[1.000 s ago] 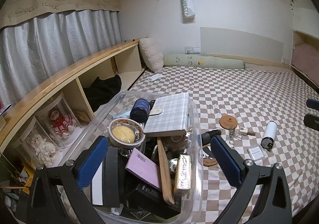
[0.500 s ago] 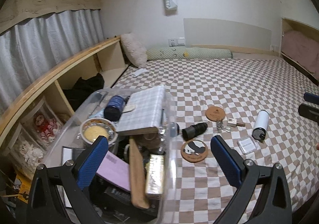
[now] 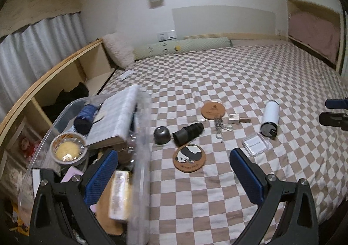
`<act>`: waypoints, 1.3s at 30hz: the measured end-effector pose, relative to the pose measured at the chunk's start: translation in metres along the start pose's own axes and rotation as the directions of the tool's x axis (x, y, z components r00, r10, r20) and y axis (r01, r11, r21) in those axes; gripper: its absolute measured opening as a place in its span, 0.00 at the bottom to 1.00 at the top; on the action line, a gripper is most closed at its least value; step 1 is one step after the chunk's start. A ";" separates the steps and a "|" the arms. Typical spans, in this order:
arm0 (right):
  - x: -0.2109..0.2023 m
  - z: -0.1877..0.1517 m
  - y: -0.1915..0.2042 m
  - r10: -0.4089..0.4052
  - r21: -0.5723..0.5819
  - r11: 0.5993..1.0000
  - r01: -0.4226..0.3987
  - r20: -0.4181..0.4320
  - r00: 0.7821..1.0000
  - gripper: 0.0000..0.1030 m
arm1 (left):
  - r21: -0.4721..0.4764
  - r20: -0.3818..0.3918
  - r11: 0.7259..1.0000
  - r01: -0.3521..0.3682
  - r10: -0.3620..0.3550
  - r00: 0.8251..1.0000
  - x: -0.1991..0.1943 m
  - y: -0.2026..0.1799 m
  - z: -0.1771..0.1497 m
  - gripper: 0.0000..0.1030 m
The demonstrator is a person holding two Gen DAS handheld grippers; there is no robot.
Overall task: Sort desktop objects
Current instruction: 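Move the right tool back over the remaining items on the bed, then close the right tool on the clear NAIL STUDIO case while the left tool grasps the panda cork coaster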
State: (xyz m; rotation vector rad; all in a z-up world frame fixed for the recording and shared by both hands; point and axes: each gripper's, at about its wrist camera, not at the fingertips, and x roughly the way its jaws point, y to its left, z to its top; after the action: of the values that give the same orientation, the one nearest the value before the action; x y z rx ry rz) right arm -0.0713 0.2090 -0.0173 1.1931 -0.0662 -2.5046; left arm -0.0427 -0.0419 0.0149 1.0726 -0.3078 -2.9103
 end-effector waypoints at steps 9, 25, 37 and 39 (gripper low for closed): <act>0.041 -0.017 -0.030 -0.014 0.015 1.000 0.015 -0.120 0.993 1.00 | -0.037 -0.105 0.990 0.133 -0.136 0.985 0.050 -0.031 -0.010 1.00; 0.165 -0.030 -0.034 0.062 0.033 0.998 -0.054 -0.294 0.954 0.83 | -0.036 -0.214 0.990 0.138 -0.142 0.966 0.126 -0.056 -0.058 1.00; 0.242 -0.022 -0.031 -0.040 0.006 0.999 0.045 -0.359 0.933 0.83 | -0.088 -0.239 0.992 0.086 -0.105 0.965 0.162 -0.034 -0.067 1.00; 0.249 -0.020 -0.026 -0.076 -0.028 0.997 0.071 -0.359 0.930 0.83 | -0.099 -0.235 0.992 0.082 -0.103 0.966 0.169 -0.033 -0.067 1.00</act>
State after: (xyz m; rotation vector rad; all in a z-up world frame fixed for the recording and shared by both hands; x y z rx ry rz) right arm -0.2071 0.1502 -0.2198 1.6559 0.0928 -2.2978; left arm -0.1266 -0.0369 -0.1490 1.4418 -0.1224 -2.7980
